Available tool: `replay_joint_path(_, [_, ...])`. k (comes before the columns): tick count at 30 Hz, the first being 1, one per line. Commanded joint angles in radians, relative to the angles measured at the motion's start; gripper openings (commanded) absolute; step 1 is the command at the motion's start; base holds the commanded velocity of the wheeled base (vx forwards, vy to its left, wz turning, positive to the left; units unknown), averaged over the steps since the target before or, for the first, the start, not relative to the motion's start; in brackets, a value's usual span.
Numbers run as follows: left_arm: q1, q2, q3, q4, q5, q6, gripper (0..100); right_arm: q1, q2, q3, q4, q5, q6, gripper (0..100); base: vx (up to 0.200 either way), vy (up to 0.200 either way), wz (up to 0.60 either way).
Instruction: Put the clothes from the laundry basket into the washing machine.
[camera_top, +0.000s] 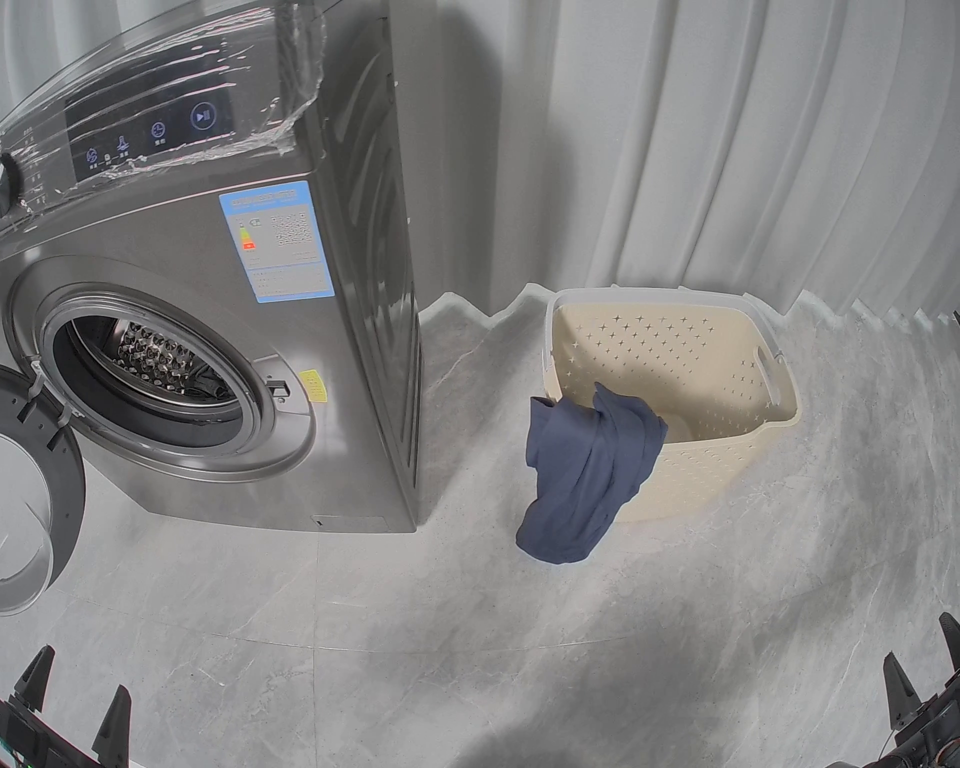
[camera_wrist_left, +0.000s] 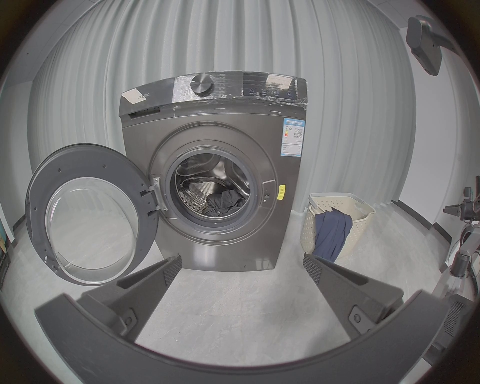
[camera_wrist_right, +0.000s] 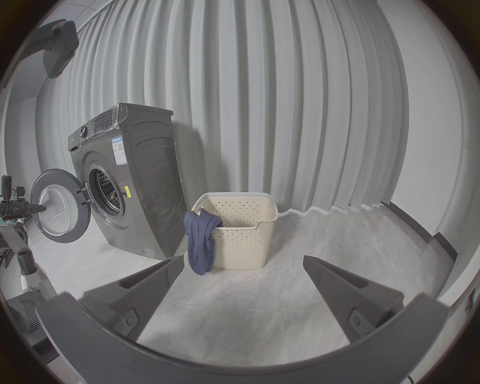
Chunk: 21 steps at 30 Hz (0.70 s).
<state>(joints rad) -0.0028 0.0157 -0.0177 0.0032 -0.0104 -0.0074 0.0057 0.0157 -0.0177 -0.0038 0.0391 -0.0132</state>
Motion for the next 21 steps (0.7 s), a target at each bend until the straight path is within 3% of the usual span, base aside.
replay_joint_path(1, [0.0, -0.008, 0.016, 0.0, 0.0, 0.0, 100, 0.0, -0.016, 0.018, -0.001, 0.001, -0.001, 100, 0.0, 0.0, 0.0])
replay_joint_path(5, [0.0, -0.008, 0.016, 0.0, 0.0, 0.0, 100, 0.0, -0.016, 0.018, -0.001, 0.001, -0.001, 100, 0.0, 0.0, 0.0])
replay_joint_path(11, [0.0, -0.008, 0.016, 0.0, 0.0, 0.0, 100, 0.0, -0.016, 0.018, -0.001, 0.001, -0.001, 100, 0.2, 0.0, 0.0])
replay_joint_path(17, [0.0, -0.008, 0.016, 0.0, 0.0, 0.0, 100, 0.0, -0.016, 0.018, -0.001, 0.001, -0.001, 100, 0.0, 0.0, 0.0])
replay_joint_path(21, [0.0, -0.008, 0.016, 0.0, 0.0, 0.0, 100, 0.0, -0.016, 0.018, -0.001, 0.001, -0.001, 100, 0.0, -0.2, 0.0])
